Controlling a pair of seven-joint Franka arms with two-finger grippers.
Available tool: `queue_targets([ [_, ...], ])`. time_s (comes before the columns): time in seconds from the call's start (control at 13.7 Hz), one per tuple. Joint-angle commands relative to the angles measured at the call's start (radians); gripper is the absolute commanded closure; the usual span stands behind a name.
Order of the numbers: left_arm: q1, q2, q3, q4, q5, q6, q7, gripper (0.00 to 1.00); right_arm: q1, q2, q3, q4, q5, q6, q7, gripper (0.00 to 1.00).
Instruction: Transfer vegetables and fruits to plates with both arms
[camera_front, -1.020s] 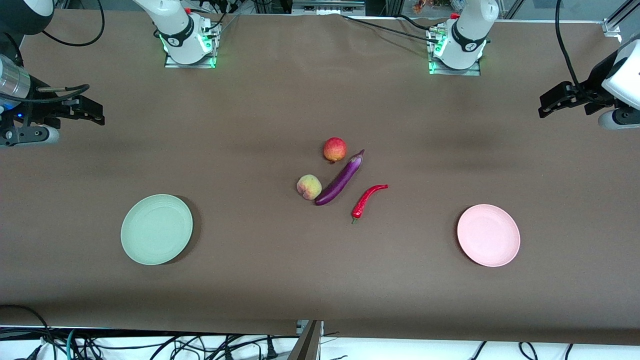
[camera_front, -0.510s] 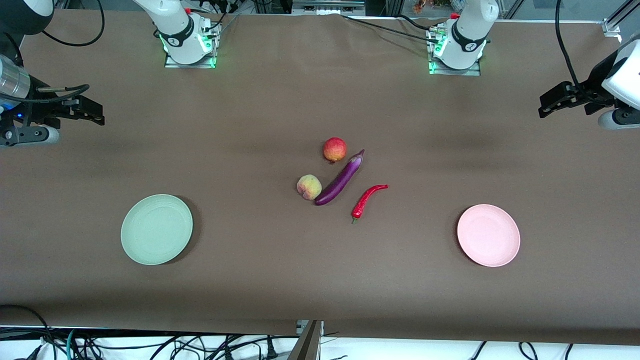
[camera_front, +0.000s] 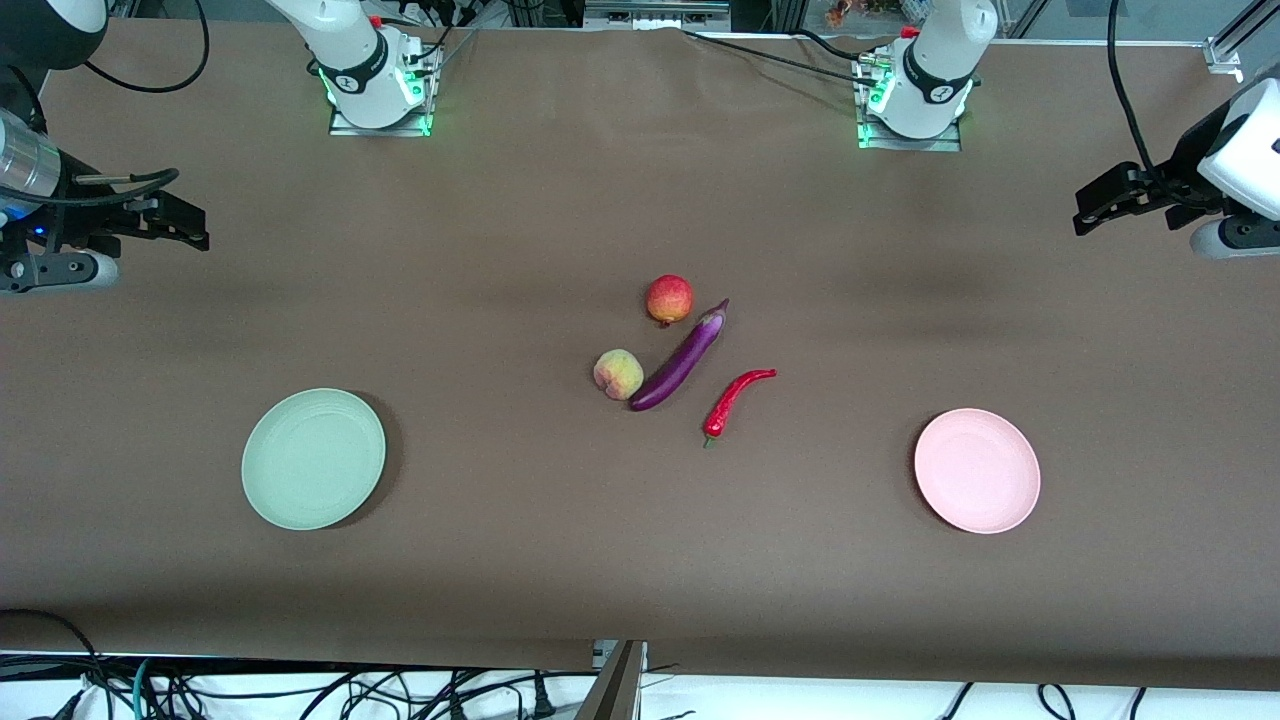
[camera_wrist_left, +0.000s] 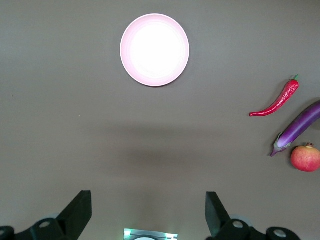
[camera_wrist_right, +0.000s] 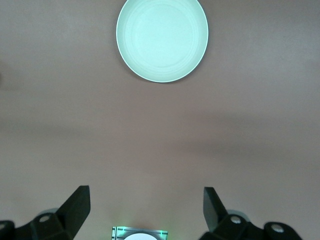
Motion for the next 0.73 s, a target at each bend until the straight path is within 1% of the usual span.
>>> queue_targets([
  [0.0,-0.002,0.005,0.004,0.015,-0.008,-0.010,0.022,0.00,-0.004,0.010,0.002,0.025,-0.003,-0.008,-0.005,0.00],
  [0.36,0.000,0.005,0.004,0.015,-0.008,-0.004,0.023,0.00,-0.001,0.013,0.004,0.027,-0.003,-0.008,-0.005,0.00],
  [0.66,0.000,0.005,0.005,0.006,-0.011,0.071,0.023,0.00,-0.003,0.015,0.004,0.031,-0.003,-0.008,-0.007,0.00],
])
